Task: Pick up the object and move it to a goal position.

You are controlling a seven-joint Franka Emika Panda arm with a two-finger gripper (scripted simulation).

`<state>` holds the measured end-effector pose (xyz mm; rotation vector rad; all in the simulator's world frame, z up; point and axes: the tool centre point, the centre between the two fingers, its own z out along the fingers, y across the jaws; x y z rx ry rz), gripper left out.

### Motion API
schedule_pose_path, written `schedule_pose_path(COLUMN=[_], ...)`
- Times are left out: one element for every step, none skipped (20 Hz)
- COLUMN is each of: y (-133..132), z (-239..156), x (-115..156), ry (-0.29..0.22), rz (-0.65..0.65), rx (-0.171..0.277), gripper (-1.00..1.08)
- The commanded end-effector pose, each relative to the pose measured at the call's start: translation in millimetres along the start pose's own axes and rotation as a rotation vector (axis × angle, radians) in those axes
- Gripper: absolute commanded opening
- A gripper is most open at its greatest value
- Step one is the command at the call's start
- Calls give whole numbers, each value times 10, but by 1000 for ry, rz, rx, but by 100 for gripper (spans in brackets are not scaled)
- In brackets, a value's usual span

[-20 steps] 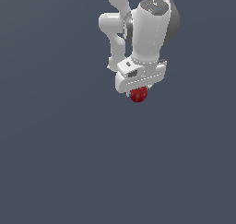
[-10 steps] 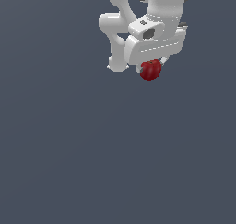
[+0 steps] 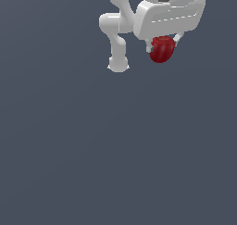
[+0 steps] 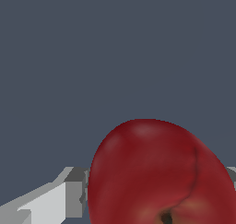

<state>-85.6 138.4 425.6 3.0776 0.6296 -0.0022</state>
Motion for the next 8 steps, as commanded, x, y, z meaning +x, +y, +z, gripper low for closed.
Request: schedule_pose_path(y=[-31,-36,-43,-48,-52,-54,-54,-54], z=[-114,-143,-166,-184,-197,-204,-206,-206], x=[5,6,8,11,13,16,19,20], ry=[1,1,1,1,1,1,1,1], rz=[0,1,1,1,1,1,1,1], rx=[0,0,0,0,0,0,0,0], gripper=[-100,-100,-100,-100,-100,-100,-100,-100])
